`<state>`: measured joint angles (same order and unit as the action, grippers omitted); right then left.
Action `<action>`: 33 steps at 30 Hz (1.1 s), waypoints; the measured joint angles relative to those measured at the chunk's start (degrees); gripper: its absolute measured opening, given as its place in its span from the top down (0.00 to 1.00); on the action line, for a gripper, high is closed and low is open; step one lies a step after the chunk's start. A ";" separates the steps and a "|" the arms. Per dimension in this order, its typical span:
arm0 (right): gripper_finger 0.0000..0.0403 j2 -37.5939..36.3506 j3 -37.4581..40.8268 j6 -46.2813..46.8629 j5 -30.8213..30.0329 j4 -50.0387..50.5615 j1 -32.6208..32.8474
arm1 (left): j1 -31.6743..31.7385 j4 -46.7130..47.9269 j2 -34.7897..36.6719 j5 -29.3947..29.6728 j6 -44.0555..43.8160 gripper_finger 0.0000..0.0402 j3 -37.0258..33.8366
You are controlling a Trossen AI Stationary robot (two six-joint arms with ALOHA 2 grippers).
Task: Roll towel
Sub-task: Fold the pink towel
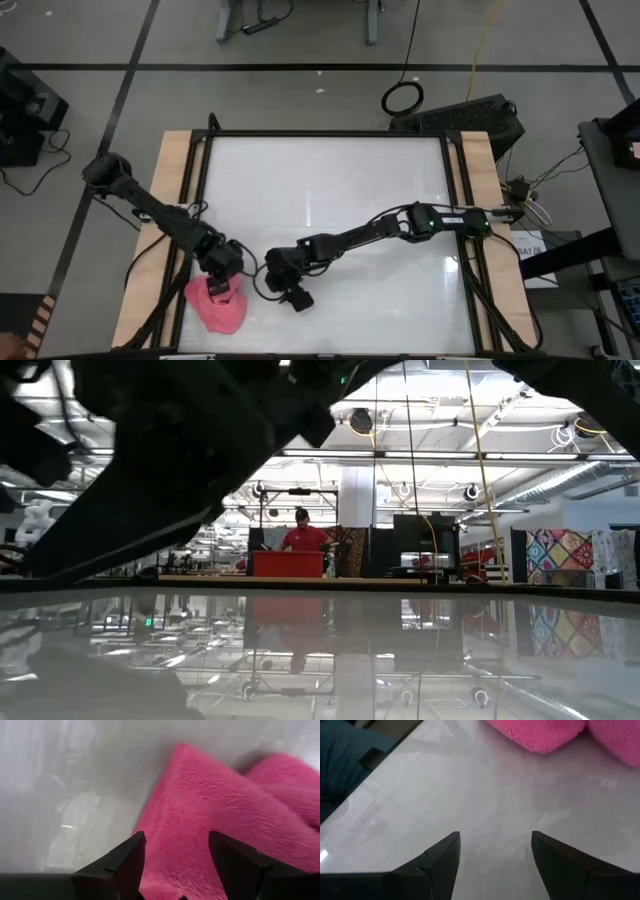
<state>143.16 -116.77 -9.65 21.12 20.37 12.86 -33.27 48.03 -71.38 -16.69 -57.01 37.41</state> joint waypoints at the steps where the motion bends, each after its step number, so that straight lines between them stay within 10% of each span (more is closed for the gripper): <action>1: 0.42 -0.64 0.00 -0.46 -0.01 1.30 0.00 | -0.91 -0.80 -0.05 0.84 -1.10 0.44 -0.76; 21: 0.42 -6.30 -0.02 -2.86 -1.07 17.38 0.87 | 9.38 -26.33 -7.96 20.06 8.49 0.44 -5.49; 33: 0.42 -6.34 -0.02 -3.06 -18.82 10.56 1.44 | 15.03 -15.39 -4.86 20.08 19.25 0.44 5.07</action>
<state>136.81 -116.79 -12.70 2.31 30.93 14.31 -18.24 32.64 -76.23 3.39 -37.76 42.48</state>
